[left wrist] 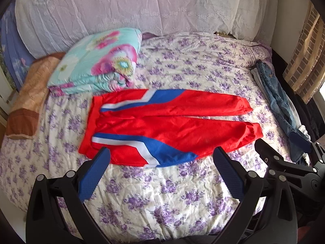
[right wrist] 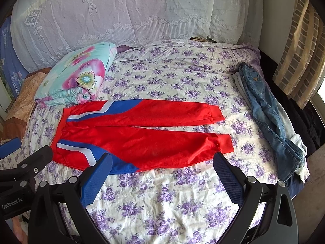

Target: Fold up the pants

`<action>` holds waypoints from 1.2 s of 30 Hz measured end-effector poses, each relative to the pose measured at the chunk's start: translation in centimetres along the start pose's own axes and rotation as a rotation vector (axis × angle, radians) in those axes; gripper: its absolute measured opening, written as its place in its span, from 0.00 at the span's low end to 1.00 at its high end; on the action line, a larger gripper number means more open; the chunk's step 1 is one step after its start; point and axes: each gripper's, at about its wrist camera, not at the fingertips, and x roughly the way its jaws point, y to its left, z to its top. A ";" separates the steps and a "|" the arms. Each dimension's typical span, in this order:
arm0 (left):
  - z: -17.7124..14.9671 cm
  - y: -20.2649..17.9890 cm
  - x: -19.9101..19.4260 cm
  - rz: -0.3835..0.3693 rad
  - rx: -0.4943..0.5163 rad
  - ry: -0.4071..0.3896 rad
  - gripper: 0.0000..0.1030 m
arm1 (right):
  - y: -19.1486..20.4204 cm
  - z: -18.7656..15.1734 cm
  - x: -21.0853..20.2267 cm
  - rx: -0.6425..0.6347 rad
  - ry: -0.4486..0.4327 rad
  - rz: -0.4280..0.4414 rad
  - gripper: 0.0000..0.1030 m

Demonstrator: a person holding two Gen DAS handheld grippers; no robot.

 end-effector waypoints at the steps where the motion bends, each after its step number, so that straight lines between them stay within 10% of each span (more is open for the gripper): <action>1: -0.4 1.2 1.6 -0.036 -0.055 0.063 0.96 | -0.3 -0.1 0.9 -0.001 0.011 -0.001 0.97; 10: -7.2 16.3 14.2 -0.001 -0.600 0.351 0.95 | -3.4 -4.2 8.5 -0.017 0.196 -0.065 0.97; 19: -5.8 20.5 22.8 -0.036 -0.712 0.368 0.95 | -6.4 -6.0 11.5 0.033 0.273 -0.077 0.97; 22: -4.5 20.6 23.4 0.012 -0.709 0.357 0.63 | -8.1 -6.7 11.8 0.082 0.272 -0.053 0.97; 24: -4.0 21.0 22.4 -0.018 -0.693 0.302 0.06 | -9.8 -7.4 12.0 0.153 0.268 0.016 0.97; 29: -6.1 21.4 20.2 -0.055 -0.673 0.238 0.06 | -14.8 -9.1 13.8 0.412 0.242 0.211 0.77; 36: -7.5 21.3 20.3 -0.014 -0.640 0.276 0.07 | -20.1 -9.4 19.8 0.689 0.243 0.310 0.76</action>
